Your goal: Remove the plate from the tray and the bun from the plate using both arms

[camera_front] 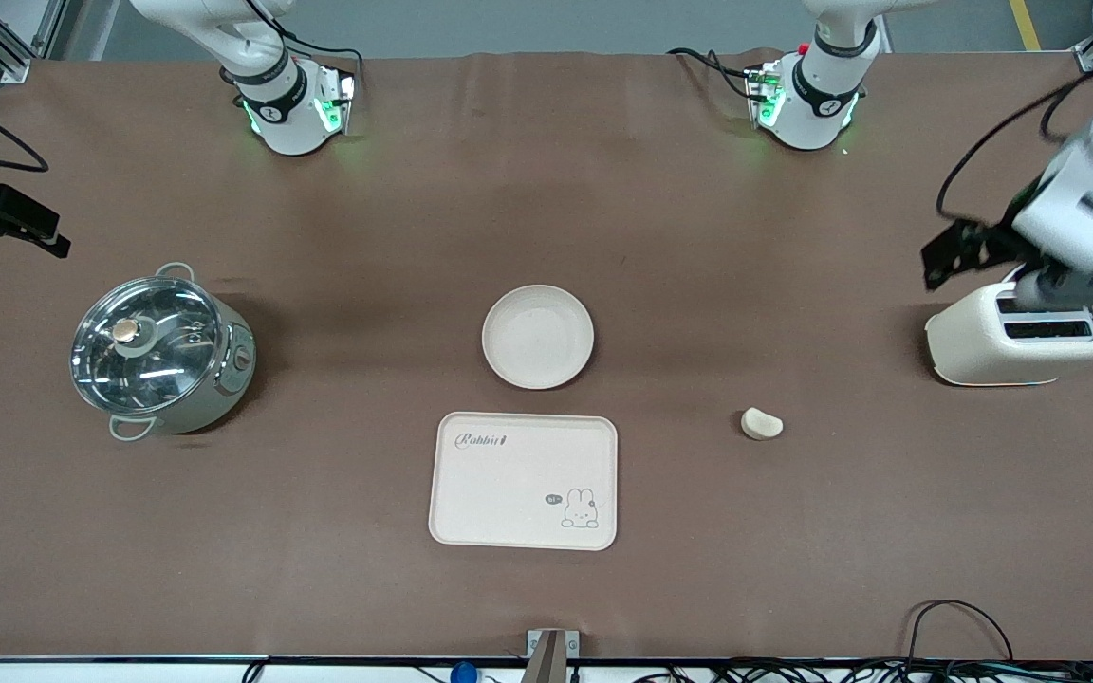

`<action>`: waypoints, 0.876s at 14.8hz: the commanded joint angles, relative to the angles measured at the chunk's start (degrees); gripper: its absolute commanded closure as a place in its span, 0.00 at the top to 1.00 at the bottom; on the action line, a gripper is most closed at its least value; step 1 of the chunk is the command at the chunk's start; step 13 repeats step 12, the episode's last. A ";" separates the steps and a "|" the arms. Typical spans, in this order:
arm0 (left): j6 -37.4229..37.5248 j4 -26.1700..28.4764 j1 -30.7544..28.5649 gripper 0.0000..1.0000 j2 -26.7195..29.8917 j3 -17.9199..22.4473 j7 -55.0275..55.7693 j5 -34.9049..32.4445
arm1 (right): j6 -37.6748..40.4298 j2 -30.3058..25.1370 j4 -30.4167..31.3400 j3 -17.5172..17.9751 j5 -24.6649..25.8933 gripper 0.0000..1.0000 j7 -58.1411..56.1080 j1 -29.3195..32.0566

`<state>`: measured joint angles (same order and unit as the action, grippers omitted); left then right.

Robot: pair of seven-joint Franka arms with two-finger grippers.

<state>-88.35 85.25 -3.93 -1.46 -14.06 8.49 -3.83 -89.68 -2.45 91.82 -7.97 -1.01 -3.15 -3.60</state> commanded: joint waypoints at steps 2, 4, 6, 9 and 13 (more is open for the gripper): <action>-5.31 12.18 8.04 1.00 9.61 9.46 -0.84 1.02 | -0.59 -0.45 0.73 0.50 0.48 1.00 -0.02 0.34; -10.33 18.34 9.72 1.00 13.22 12.29 -2.60 1.28 | -0.50 -0.54 0.73 0.50 0.48 1.00 -0.02 0.34; -10.70 18.38 9.12 1.00 12.45 12.56 -4.53 1.72 | -0.50 -0.54 0.73 0.50 0.48 1.00 -0.02 0.34; -9.04 14.52 9.02 1.00 10.17 12.56 -5.86 3.03 | -0.41 -0.54 0.73 0.59 0.48 1.00 -0.11 0.34; -2.72 7.40 8.85 1.00 6.21 12.65 -5.51 4.80 | -0.41 -0.54 0.73 0.59 0.48 1.00 -0.11 0.34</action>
